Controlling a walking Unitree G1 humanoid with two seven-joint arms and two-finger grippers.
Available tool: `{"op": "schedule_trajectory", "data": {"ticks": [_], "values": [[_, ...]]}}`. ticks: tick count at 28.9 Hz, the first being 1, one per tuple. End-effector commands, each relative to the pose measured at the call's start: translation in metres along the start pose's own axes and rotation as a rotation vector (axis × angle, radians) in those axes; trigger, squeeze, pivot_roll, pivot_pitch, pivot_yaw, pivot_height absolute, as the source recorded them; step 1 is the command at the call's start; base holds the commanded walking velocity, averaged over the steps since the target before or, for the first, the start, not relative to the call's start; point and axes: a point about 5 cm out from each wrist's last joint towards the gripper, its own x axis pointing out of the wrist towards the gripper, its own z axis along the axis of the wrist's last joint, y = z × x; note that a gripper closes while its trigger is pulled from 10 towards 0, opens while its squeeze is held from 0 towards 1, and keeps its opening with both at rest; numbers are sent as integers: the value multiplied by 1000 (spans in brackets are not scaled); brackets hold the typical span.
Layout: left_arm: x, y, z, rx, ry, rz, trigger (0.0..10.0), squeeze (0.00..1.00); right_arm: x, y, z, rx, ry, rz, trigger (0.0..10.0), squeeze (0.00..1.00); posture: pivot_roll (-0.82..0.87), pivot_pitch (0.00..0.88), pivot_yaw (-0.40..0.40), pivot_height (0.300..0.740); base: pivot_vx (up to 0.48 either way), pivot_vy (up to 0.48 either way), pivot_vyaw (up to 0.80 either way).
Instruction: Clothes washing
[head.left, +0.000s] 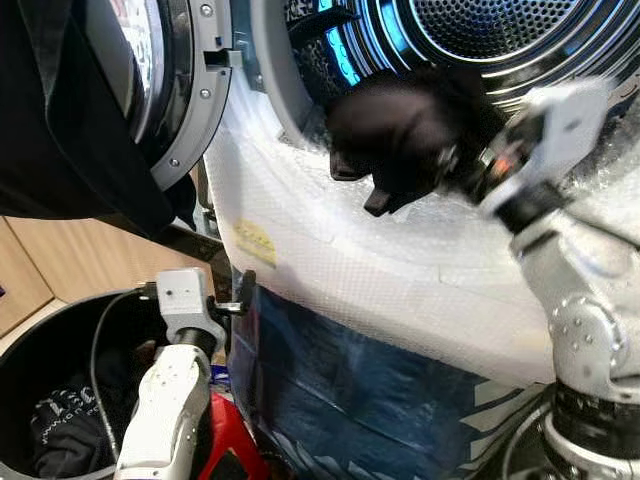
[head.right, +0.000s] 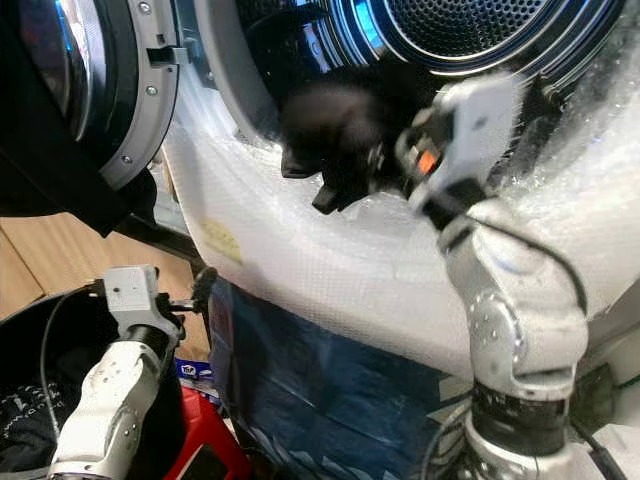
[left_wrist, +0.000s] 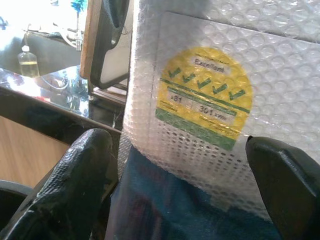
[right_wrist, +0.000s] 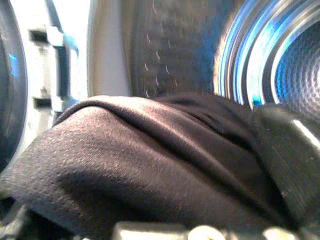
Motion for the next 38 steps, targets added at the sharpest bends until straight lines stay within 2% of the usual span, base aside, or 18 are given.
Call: {"op": "schedule_trajectory", "data": {"ticks": [1, 2, 3, 4, 7, 8, 10, 11, 14, 20, 22, 23, 24, 27, 30, 33, 37, 38], "values": [[0, -2, -1, 38, 10, -16, 10000, 0, -5, 16, 8, 7, -73, 93, 10000, 0, -32, 0, -24, 740, 0, 0, 0], [0, -2, -2, 51, 12, -21, 10000, 0, -6, 20, 8, 21, -85, 113, 10000, 0, -32, 0, -23, 740, 0, 0, 0], [0, -2, -2, 53, 13, -24, 10000, 0, -8, 24, 6, 36, -80, 129, 10000, 831, -36, 0, -21, 740, 0, 0, 0], [0, -3, -2, 52, 13, -26, 10000, 0, -10, 28, 3, 44, -72, 146, 10000, 1000, -37, 0, -21, 740, 0, 0, 0], [1, -4, -1, 65, 11, -43, 10000, 0, -18, 39, -10, -62, -19, 210, 10000, 1000, -38, 0, -17, 740, 0, 0, 0], [1, -4, -1, 65, 11, -43, 10000, 0, -18, 39, -10, -62, -19, 210, 10000, 1000, -38, 0, -17, 740, 0, 0, 0], [2, -4, 0, 65, 9, -48, 10000, 0, -20, 33, -22, -320, 51, 150, 10000, 1000, -47, 0, -6, 740, 0, 0, 0], [2, -5, 1, 66, 8, -53, 10000, 0, -21, 31, -24, -392, 53, 131, 10000, 1000, -47, 0, -6, 740, 0, 0, 0], [4, -7, 2, 74, 4, -61, 10000, 0, -23, 29, -19, -404, 0, 66, 10000, 1000, -50, 0, -4, 740, 0, 0, 0], [2, -8, 1, 85, 5, -61, 10000, 0, -28, 14, -13, -627, -66, -141, 10000, 973, -51, 0, -14, 740, 0, 0, 0], [2, -8, 1, 85, 5, -61, 10000, 0, -29, 14, -13, -657, -68, -149, 10000, 973, -51, 0, -14, 740, 0, 0, 0], [3, -8, 1, 86, 4, -62, 10000, 0, -29, 12, -14, -671, -68, -164, 10000, 565, -52, 0, -17, 740, 0, 0, 0], [3, -9, 1, 87, 3, -63, 10000, 0, -32, 9, -17, -696, -69, -191, 10000, 0, -46, 0, -21, 740, 0, 0, 0], [4, -8, 2, 88, 1, -57, 10000, 0, -41, 5, -25, -789, -60, -211, 10000, 0, -48, 0, -24, 740, 0, 0, 0], [3, -8, 1, 88, 0, -57, 10000, 0, -44, 6, -29, -796, -58, -205, 10000, 0, -48, 0, -26, 740, 0, 0, 0], [3, -8, 0, 88, 3, -58, 10000, 0, -51, 11, -39, -758, -45, -188, 10000, 0, -54, 0, -29, 740, 0, 0, 0], [4, -9, 0, 85, -1, -58, 10000, 0, -57, 13, -48, -798, -26, -134, 10000, 0, -60, 0, -34, 740, 0, 0, 0], [5, -10, 1, 81, -6, -57, 10000, 0, -59, 11, -49, -840, -21, -125, 10000, 0, -60, 0, -38, 740, 0, 0, 0]]}}
